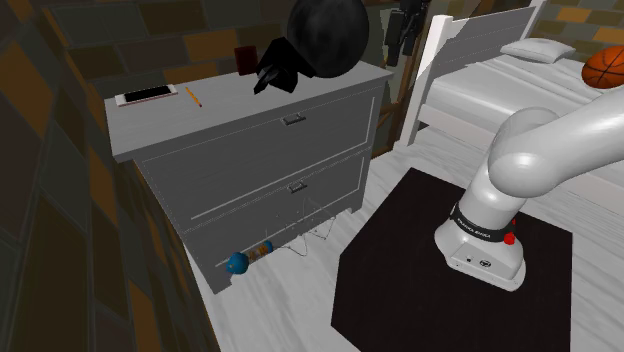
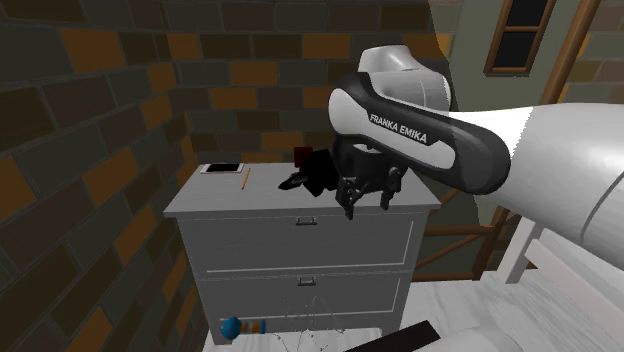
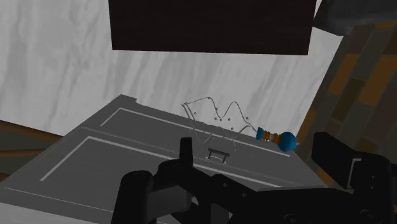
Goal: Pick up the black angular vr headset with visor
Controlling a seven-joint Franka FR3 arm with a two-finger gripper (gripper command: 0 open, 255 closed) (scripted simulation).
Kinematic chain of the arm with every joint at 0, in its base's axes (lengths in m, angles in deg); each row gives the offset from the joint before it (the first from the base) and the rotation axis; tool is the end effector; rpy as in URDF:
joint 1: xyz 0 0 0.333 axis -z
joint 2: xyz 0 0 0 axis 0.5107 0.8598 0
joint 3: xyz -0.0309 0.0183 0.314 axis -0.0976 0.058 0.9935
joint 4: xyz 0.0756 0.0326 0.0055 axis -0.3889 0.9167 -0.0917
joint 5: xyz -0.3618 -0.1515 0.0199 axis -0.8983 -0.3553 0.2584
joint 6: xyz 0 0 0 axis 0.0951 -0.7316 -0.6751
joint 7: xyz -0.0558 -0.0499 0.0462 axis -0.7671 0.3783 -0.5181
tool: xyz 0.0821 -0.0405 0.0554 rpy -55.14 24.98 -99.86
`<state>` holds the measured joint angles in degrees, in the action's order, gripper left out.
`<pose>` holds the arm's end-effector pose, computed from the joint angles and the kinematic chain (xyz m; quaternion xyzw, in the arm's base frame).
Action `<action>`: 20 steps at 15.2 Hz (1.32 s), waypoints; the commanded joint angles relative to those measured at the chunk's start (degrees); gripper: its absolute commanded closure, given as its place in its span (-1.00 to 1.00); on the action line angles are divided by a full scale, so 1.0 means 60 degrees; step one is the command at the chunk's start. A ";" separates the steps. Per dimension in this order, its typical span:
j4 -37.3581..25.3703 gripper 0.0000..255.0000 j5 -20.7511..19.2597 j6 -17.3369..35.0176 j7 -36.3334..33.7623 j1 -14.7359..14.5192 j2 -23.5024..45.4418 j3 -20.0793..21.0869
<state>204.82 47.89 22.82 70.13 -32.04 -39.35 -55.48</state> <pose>0.2995 -0.0080 0.6021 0.9997 0.0245 0.0006 0.0064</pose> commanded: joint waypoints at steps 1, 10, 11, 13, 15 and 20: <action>0.0000 -1.00 0.0000 0.0000 0.0000 0.0000 0.0000 0.0000; 0.0190 -1.00 -0.1254 0.3478 0.3701 -0.0833 0.1650 -0.1231; 0.0140 -1.00 -0.1331 0.3856 0.4098 -0.0941 0.1886 -0.1364; -0.0001 -1.00 -0.1440 0.4594 0.4892 -0.1171 0.2377 -0.1625; -0.0191 -1.00 -0.1483 0.5304 0.5697 -0.1413 0.2890 -0.1874; -0.0850 -1.00 -0.1287 0.6915 0.7791 -0.2106 0.4220 -0.2470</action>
<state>200.97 39.69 61.94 113.90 -43.69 -16.34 -69.46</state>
